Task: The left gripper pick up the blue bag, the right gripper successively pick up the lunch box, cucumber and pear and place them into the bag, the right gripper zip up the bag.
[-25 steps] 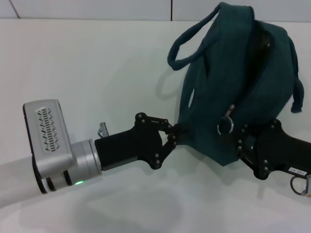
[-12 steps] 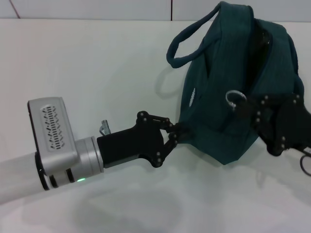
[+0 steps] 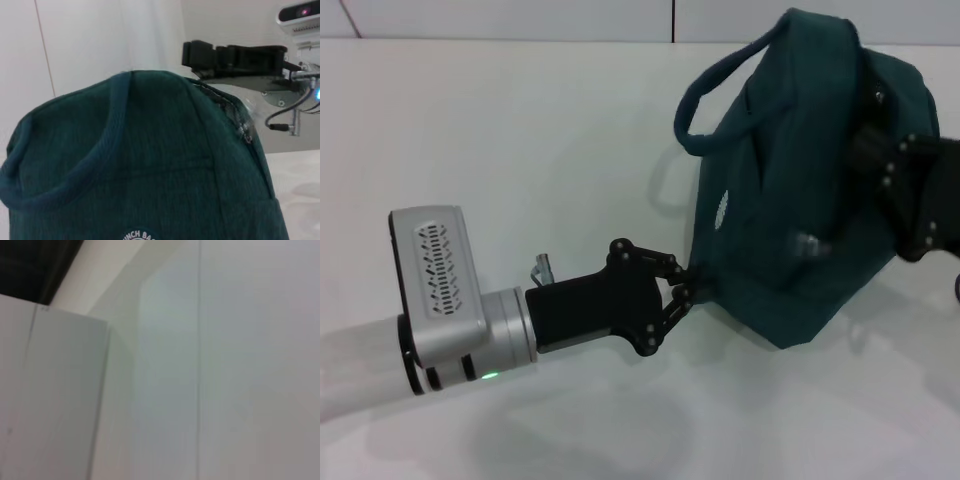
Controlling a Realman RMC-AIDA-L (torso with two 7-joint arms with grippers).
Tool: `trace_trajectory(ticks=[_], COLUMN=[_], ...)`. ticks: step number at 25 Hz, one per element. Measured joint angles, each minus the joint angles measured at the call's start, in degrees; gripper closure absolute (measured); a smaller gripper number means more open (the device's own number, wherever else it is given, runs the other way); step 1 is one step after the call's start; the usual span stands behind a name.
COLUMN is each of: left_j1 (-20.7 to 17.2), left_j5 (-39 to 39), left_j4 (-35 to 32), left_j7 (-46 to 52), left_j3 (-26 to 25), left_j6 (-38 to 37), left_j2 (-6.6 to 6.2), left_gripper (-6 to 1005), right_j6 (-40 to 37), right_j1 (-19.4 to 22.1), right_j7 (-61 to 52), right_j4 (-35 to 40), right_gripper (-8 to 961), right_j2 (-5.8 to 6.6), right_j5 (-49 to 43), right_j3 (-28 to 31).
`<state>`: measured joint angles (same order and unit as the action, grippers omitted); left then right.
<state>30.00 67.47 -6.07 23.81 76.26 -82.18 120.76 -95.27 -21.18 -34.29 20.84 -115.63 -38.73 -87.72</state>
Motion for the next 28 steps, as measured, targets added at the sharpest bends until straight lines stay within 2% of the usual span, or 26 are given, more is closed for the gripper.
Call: trace_trajectory(ticks=[8, 11, 17, 25, 28], left_j1=[0.15, 0.11, 0.16, 0.18, 0.93], left_j5=[0.11, 0.10, -0.19, -0.70, -0.79], left_j4=[0.01, 0.09, 0.01, -0.13, -0.02], left_j7=[0.00, 0.00, 0.00, 1.52, 3.74], left_j3=[0.03, 0.03, 0.03, -0.23, -0.20], left_j6=[0.02, 0.01, 0.01, -0.36, -0.29], left_j2=[-0.16, -0.10, -0.03, 0.01, -0.01], left_gripper=[950, 950, 950, 951, 951], right_j6=[-0.12, -0.60, -1.83, -1.51, -5.90], right_j1=[-0.25, -0.24, -0.28, 1.93, 4.15], right_j7=[0.02, -1.99, -9.54, -12.17, -10.13], right_j4=[-0.02, 0.30, 0.43, -0.07, 0.00], right_gripper=[899, 895, 887, 603, 473], right_j2=[0.04, 0.54, 2.29, 2.35, 1.95], right_j5=[1.20, -0.15, -9.38, -15.28, -14.95], right_j3=[-1.16, -2.57, -2.84, -2.41, 1.36])
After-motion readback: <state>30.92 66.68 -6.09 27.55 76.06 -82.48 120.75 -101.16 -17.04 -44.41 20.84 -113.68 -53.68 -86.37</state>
